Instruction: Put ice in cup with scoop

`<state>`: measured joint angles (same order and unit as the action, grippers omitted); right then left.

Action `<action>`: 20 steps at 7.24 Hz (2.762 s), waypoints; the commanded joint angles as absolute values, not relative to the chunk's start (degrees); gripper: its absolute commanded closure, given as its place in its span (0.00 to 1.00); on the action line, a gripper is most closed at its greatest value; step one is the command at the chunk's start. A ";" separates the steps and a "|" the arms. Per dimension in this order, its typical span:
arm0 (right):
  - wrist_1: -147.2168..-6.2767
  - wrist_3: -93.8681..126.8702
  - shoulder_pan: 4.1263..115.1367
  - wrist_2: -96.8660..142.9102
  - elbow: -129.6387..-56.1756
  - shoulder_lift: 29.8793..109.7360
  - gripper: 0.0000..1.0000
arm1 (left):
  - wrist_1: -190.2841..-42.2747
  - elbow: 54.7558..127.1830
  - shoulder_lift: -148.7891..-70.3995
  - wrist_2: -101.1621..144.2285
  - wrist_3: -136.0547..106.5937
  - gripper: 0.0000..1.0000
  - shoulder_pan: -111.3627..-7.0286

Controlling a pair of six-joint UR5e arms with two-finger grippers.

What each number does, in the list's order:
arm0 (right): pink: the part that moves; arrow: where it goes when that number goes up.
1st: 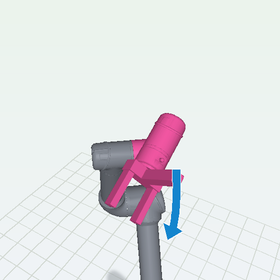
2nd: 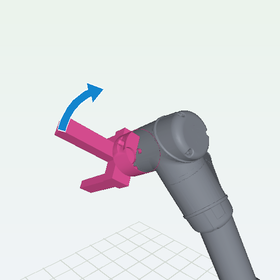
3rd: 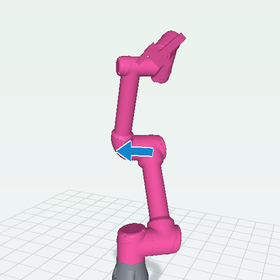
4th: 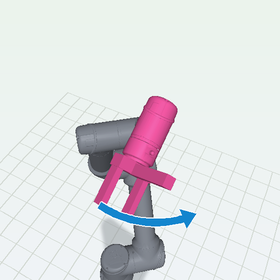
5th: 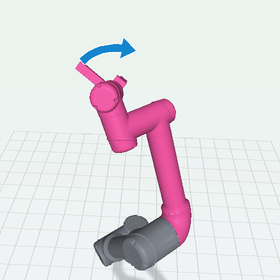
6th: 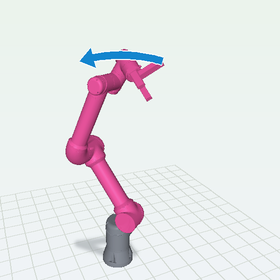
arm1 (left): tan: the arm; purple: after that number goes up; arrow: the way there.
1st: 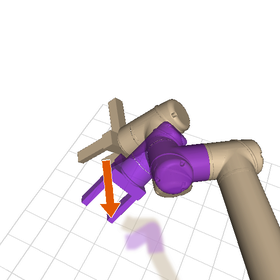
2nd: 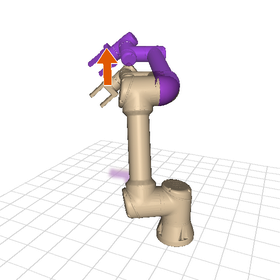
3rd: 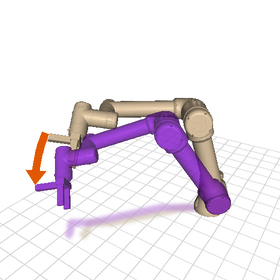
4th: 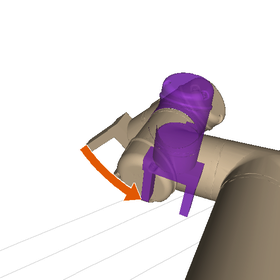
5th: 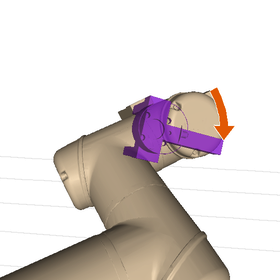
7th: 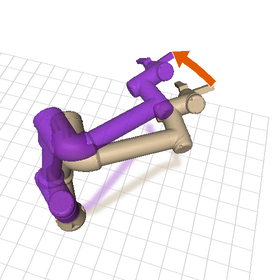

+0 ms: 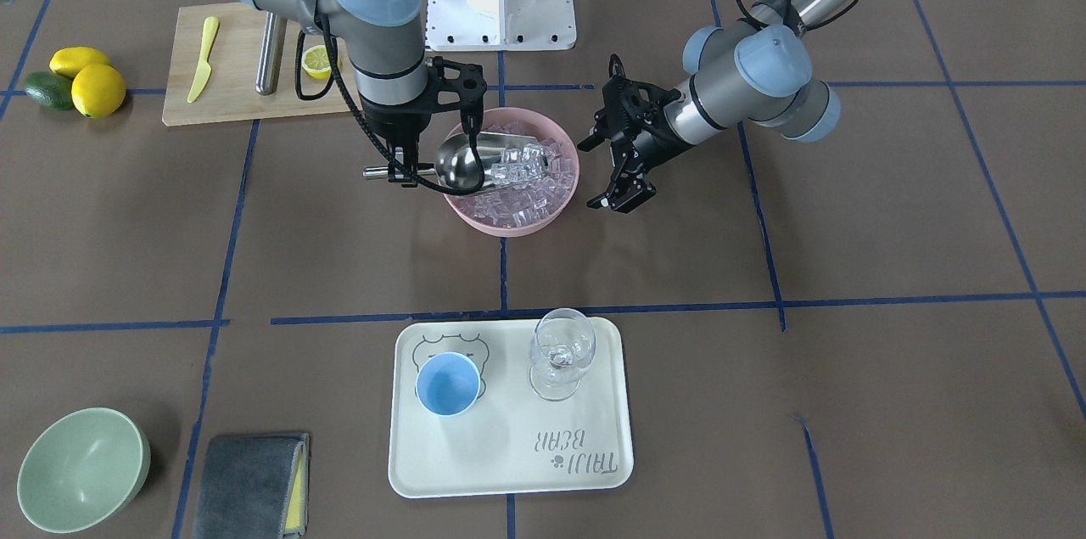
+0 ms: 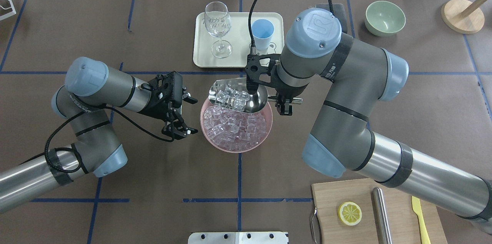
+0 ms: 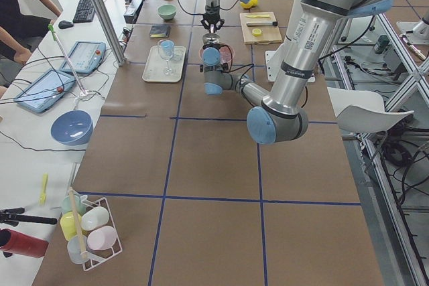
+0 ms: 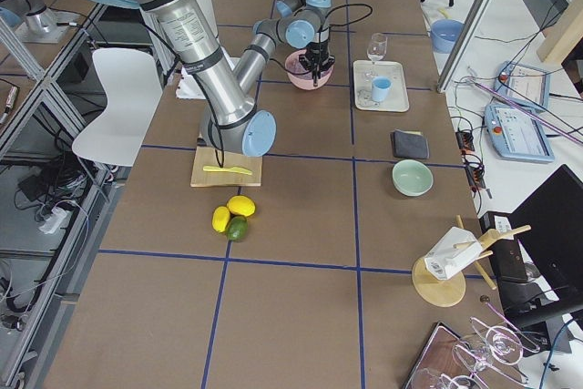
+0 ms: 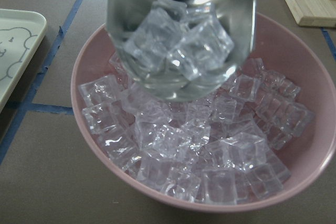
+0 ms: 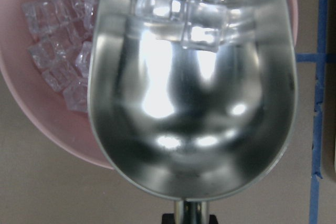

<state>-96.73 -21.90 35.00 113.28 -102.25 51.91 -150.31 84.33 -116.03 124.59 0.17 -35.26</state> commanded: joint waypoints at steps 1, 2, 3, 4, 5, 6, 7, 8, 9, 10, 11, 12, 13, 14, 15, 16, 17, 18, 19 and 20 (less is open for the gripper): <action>-93.35 -19.44 35.94 115.13 -103.09 52.64 1.00 | -150.12 84.46 -115.84 124.63 0.09 0.00 -35.51; -93.34 -19.42 37.51 116.27 -103.18 52.65 1.00 | -150.20 84.55 -114.36 124.89 0.26 0.00 -36.20; -93.34 -19.42 39.44 117.50 -103.18 52.73 1.00 | -150.12 84.55 -114.08 124.72 0.18 0.00 -37.95; -93.69 -19.51 41.81 118.73 -103.27 52.65 1.00 | -150.03 84.64 -112.34 124.80 0.18 0.00 -41.01; -94.47 -19.42 44.62 120.05 -103.27 52.65 1.00 | -150.03 86.55 -110.06 124.72 0.18 0.00 -45.31; -96.05 -19.25 46.91 120.32 -103.27 52.65 1.00 | -148.81 87.09 -107.17 124.80 0.61 0.00 -49.44; -101.46 -19.25 49.02 120.32 -103.18 52.30 1.00 | -144.71 87.27 -106.44 125.07 0.79 0.00 -52.53; -104.04 -16.99 50.70 120.24 -103.18 51.86 1.00 | -138.23 87.45 -106.44 127.33 0.79 0.00 -55.86; -104.15 -11.22 51.84 120.15 -102.57 51.86 1.00 | -132.77 88.76 -106.35 130.49 0.70 0.00 -59.47; -104.06 -4.72 52.29 120.15 -101.70 51.77 1.00 | -126.54 90.68 -106.26 131.04 0.70 0.00 -62.29; -105.28 -2.40 52.29 120.06 -100.30 51.07 1.00 | -117.69 93.31 -106.09 131.13 0.70 0.00 -67.53; -111.30 -2.37 52.29 120.06 -98.89 49.24 1.00 | -110.29 97.43 -105.39 131.05 0.70 0.00 -70.81; -115.97 -2.37 52.03 120.06 -96.01 46.78 1.00 | -108.74 100.95 -103.12 131.04 0.79 0.00 -72.67; -116.54 -0.81 52.03 120.15 -93.02 45.71 1.00 | -108.37 100.90 -102.14 131.04 0.62 0.00 -74.08; -116.63 -0.27 51.94 120.23 -89.16 43.44 1.00 | -108.28 100.55 -101.00 130.96 0.44 0.00 -74.44; -117.15 0.17 51.94 120.32 -85.55 40.72 1.00 | -108.37 99.33 -100.55 130.96 0.61 0.00 -75.66; -117.16 1.39 51.51 121.37 -82.99 39.48 1.00 | -108.37 99.32 -100.55 130.96 0.70 0.00 -75.93; -117.16 1.58 51.07 121.99 -79.31 36.77 1.00 | -108.37 99.66 -100.55 131.04 0.70 0.00 -76.20; -118.38 1.58 50.46 121.99 -75.71 33.87 1.00 | -107.85 99.84 -100.46 131.04 0.70 0.00 -76.98; -120.74 1.58 50.10 121.99 -73.59 31.58 1.00 | -106.88 99.84 -100.63 131.04 0.70 0.00 -77.60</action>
